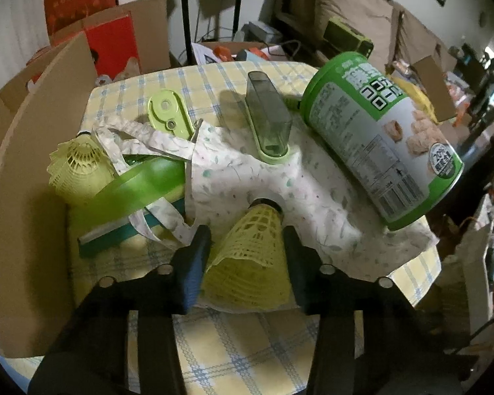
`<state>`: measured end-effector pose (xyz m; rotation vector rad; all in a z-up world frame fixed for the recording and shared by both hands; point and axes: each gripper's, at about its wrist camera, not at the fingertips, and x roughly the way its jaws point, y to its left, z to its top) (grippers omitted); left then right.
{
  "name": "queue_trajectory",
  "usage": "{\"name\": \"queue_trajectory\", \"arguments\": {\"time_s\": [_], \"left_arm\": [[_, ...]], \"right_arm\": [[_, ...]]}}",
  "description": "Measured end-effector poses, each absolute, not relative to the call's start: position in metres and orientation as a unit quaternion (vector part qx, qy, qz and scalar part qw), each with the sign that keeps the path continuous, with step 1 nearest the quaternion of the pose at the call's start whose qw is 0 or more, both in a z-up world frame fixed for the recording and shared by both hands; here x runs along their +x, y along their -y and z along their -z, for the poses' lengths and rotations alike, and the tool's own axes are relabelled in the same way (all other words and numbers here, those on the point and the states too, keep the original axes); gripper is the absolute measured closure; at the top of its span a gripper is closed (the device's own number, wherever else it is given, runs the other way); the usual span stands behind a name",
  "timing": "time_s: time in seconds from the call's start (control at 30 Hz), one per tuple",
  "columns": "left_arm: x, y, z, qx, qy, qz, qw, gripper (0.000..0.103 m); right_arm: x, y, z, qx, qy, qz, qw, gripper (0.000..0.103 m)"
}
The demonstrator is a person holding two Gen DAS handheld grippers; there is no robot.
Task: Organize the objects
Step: 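Reach the left tool to a yellow shuttlecock and close on it, then grasp the second yellow shuttlecock with the right tool while the left holds its shuttlecock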
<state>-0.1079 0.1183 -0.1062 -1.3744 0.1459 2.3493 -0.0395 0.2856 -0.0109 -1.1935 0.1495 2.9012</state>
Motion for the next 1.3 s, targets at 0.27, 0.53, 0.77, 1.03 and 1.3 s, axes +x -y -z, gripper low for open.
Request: {"name": "queue_trajectory", "arguments": {"time_s": [0.27, 0.53, 0.77, 1.03, 1.3], "left_arm": [[-0.093, -0.102, 0.077, -0.47, -0.034, -0.856, 0.214, 0.075], [-0.076, -0.054, 0.033, -0.431, 0.012, -0.881, 0.193, 0.076], [-0.066, -0.008, 0.004, -0.406, 0.037, -0.899, 0.158, 0.076], [-0.06, 0.044, -0.008, -0.392, 0.066, -0.91, 0.118, 0.076], [-0.06, 0.072, -0.001, -0.398, 0.08, -0.909, 0.091, 0.076]], "right_arm": [[-0.039, -0.276, 0.007, -0.378, -0.037, -0.925, -0.015, 0.001], [-0.045, -0.262, 0.005, -0.378, -0.036, -0.924, -0.046, 0.002], [-0.059, -0.241, 0.004, -0.382, -0.03, -0.92, -0.083, 0.013], [-0.093, -0.199, 0.01, -0.406, -0.025, -0.9, -0.155, 0.029], [-0.139, -0.152, 0.019, -0.435, -0.028, -0.875, -0.211, 0.037]]}}
